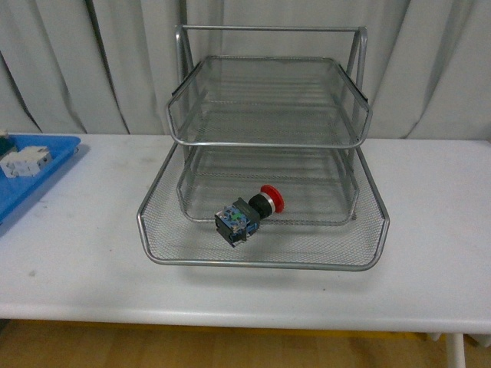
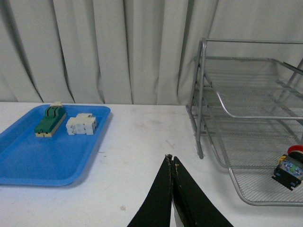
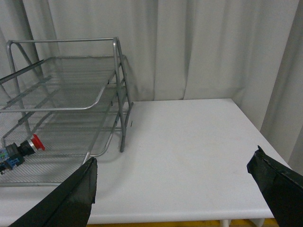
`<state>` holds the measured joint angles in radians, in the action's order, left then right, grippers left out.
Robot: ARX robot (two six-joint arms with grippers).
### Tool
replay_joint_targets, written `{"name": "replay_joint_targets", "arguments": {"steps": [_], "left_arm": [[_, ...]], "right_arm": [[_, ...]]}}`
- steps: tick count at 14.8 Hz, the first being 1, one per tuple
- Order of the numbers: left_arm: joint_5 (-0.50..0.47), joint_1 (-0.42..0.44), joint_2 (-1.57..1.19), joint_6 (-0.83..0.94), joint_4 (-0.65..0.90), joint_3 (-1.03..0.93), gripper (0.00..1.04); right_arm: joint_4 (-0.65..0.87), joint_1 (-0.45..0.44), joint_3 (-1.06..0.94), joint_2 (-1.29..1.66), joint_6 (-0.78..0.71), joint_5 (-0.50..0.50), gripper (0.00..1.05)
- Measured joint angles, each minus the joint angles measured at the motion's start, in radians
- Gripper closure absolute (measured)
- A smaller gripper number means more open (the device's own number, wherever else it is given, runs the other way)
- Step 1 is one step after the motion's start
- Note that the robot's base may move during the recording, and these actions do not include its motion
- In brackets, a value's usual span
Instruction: Place button on rack with both arms
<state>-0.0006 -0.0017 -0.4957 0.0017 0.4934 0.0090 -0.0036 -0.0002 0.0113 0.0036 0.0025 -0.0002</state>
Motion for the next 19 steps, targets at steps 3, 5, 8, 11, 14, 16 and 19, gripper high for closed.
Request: {"name": "replay_joint_targets", "arguments": {"steps": [3,5,8,11,14,16,19], "left_arm": [[0.0,0.0,0.09,0.0,-0.09,0.0,1.03],[0.0,0.0,0.145,0.0,-0.141,0.0,1.03],[0.0,0.0,0.225,0.0,-0.22,0.0,1.03],[0.0,0.0,0.281,0.0,-0.277,0.0,1.03],[0.0,0.0,0.327,0.0,-0.322,0.0,1.03],[0.003,0.0,0.451,0.0,-0.502,0.0,1.03],[0.001,0.0,0.487,-0.001,-0.498,0.0,0.94]], "right_arm": [[0.0,0.0,0.0,0.0,0.0,0.0,0.06],[0.0,0.0,0.0,0.0,0.0,0.0,0.06],[0.0,0.0,0.0,0.0,0.0,0.0,0.06],[0.0,0.0,0.0,0.0,0.0,0.0,0.06],[0.0,0.0,0.0,0.0,0.0,0.0,0.06],[0.0,0.0,0.0,0.0,0.0,0.0,0.06],[0.0,0.0,0.0,0.0,0.0,0.0,0.06]]}}
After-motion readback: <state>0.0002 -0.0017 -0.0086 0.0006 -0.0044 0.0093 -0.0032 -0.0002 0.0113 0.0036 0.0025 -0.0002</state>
